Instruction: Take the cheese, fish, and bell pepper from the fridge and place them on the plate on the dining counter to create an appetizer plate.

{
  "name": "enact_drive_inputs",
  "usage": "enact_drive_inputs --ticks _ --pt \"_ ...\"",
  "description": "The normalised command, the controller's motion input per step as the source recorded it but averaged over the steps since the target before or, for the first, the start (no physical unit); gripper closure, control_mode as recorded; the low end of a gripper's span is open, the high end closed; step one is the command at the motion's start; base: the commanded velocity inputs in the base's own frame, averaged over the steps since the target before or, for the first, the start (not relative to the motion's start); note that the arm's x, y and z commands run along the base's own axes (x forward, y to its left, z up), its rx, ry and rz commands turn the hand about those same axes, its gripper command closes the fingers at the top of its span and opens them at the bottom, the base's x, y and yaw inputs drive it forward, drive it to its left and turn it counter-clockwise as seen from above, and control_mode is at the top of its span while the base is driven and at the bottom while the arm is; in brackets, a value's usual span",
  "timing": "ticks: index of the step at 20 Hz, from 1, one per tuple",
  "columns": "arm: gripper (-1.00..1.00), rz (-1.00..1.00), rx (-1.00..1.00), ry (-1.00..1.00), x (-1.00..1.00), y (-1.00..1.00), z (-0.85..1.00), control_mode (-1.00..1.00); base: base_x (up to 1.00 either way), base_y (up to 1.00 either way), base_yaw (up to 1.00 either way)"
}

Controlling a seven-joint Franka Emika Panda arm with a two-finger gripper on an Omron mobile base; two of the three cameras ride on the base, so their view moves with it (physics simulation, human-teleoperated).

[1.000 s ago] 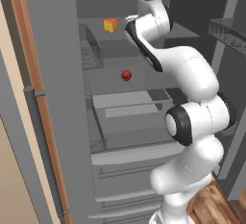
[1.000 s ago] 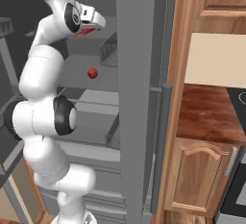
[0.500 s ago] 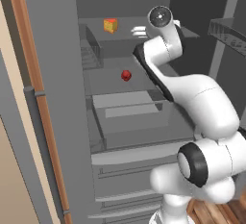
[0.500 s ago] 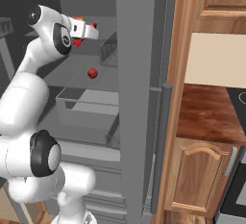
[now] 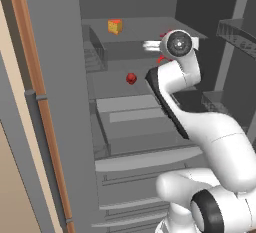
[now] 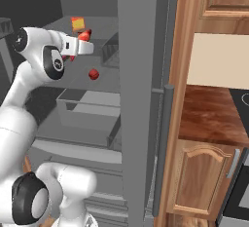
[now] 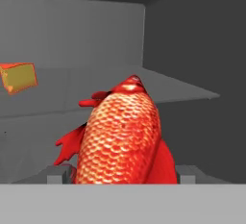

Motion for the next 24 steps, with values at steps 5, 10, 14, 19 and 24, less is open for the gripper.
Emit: enact_drive_inputs --ticks 5,10,14,19,24 --pt "1.00 0.00 0.00 -0.03 -0.62 0.00 0.00 -1.00 0.00 0.00 0.00" --pt "1.00 0.03 0.00 0.00 -0.49 0.00 0.00 -1.00 0.00 0.00 0.00" --pt "1.00 0.01 0.00 0.00 -0.09 0.00 0.00 1.00 -0.30 0.00 0.04" --pt "1.00 0.00 0.00 0.00 0.00 0.00 0.00 1.00 -0.49 0.03 0.07" --pt "1.00 0.00 0.00 0.00 0.00 0.00 0.00 1.00 -0.63 0.05 0.13"
